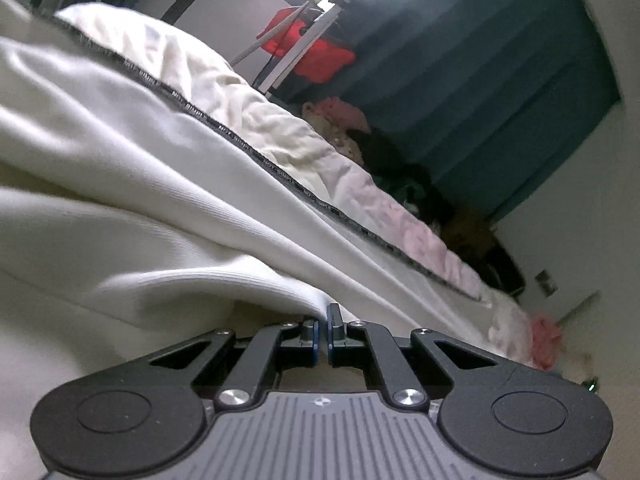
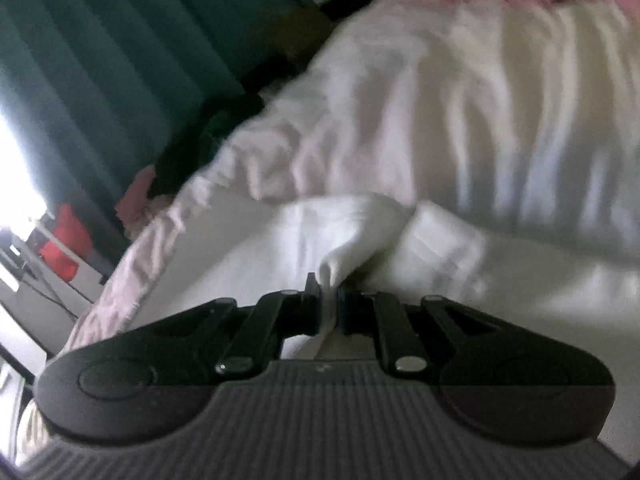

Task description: Fold clothes

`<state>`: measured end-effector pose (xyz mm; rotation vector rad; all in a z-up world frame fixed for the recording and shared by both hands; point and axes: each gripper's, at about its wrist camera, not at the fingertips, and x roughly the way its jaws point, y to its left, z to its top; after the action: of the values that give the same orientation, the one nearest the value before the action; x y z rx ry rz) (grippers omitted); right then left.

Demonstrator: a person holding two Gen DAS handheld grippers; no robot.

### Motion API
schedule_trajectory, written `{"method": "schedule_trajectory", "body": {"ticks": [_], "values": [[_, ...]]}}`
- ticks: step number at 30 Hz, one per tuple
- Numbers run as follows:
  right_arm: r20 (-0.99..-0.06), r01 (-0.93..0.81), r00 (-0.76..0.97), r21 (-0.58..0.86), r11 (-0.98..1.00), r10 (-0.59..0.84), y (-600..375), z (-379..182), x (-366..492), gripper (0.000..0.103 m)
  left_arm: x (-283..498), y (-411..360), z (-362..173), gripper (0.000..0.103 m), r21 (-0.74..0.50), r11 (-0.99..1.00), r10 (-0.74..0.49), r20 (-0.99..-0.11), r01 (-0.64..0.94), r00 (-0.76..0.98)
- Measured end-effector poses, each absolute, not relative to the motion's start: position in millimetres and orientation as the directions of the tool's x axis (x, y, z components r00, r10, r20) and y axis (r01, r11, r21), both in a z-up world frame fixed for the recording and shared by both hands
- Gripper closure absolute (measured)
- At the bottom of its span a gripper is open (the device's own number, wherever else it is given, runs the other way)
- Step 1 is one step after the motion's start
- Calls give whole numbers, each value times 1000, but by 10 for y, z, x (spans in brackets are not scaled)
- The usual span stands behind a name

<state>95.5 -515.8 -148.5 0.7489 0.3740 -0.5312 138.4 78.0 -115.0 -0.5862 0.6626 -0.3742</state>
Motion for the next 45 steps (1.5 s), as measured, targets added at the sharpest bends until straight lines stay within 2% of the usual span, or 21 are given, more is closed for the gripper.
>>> {"method": "schedule_trajectory", "body": {"ticks": [4, 6, 9, 10, 11, 12, 13, 14, 15, 16, 18, 19, 24, 26, 30, 34, 45], "values": [[-475, 592, 801, 539, 599, -364, -5114, -1377, 878, 92, 1270, 714, -1040, 99, -575, 802, -493, -485, 162, 723], [-507, 612, 777, 472, 634, -373, -5087, -1475, 939, 92, 1166, 649, -990, 99, -532, 829, -478, -511, 174, 714], [-522, 609, 756, 339, 717, -395, -4954, -1545, 1067, 88, 1075, 519, -950, 91, -443, 877, -429, -554, 184, 714], [-522, 606, 751, 299, 738, -405, -4904, -1509, 1092, 85, 1041, 492, -932, 85, -429, 884, -421, -561, 185, 713], [-524, 601, 747, 267, 753, -410, -4858, -1466, 1095, 82, 984, 472, -907, 71, -411, 892, -411, -566, 188, 715], [-526, 597, 744, 245, 764, -412, -4816, -1415, 1077, 72, 868, 473, -863, 61, -386, 902, -397, -566, 193, 722], [-527, 588, 745, 231, 775, -409, -4772, -1362, 1052, 57, 763, 463, -821, 42, -360, 913, -378, -567, 193, 732], [-519, 573, 756, 227, 787, -400, -4722, -1304, 1011, 49, 684, 428, -782, 27, -328, 927, -349, -567, 184, 746], [-504, 554, 770, 227, 801, -391, -4668, -1243, 958, 36, 611, 397, -751, 22, -300, 938, -323, -568, 175, 757], [-491, 535, 784, 227, 814, -379, -4600, -1171, 904, 31, 552, 371, -740, 16, -282, 945, -304, -570, 166, 763], [-471, 493, 811, 231, 839, -347, -4438, -1005, 792, 31, 436, 333, -746, 9, -257, 955, -274, -581, 146, 766], [-461, 472, 823, 232, 851, -331, -4358, -922, 736, 31, 378, 316, -764, 1, -244, 961, -256, -588, 133, 767], [-447, 354, 861, 178, 918, -245, -3778, -571, 409, 31, 135, 210, -966, 0, -94, 995, -49, -628, -13, 777], [-459, 298, 865, 142, 944, -204, -3516, -483, 253, 31, 107, 189, -1058, 0, -77, 992, 30, -633, -101, 774], [-472, 229, 868, 103, 968, -155, -3181, -387, -35, 31, 100, 155, -1124, 0, -61, 990, 60, -616, -123, 785], [-475, 206, 872, 146, 968, -114, -3110, -377, -184, 31, 39, 84, -1216, 0, -2, 993, 95, -574, -117, 813], [-498, 190, 861, 121, 974, -106, -2981, -475, -156, 31, 15, 75, -1273, 0, -12, 993, 93, -550, -119, 830]]}}
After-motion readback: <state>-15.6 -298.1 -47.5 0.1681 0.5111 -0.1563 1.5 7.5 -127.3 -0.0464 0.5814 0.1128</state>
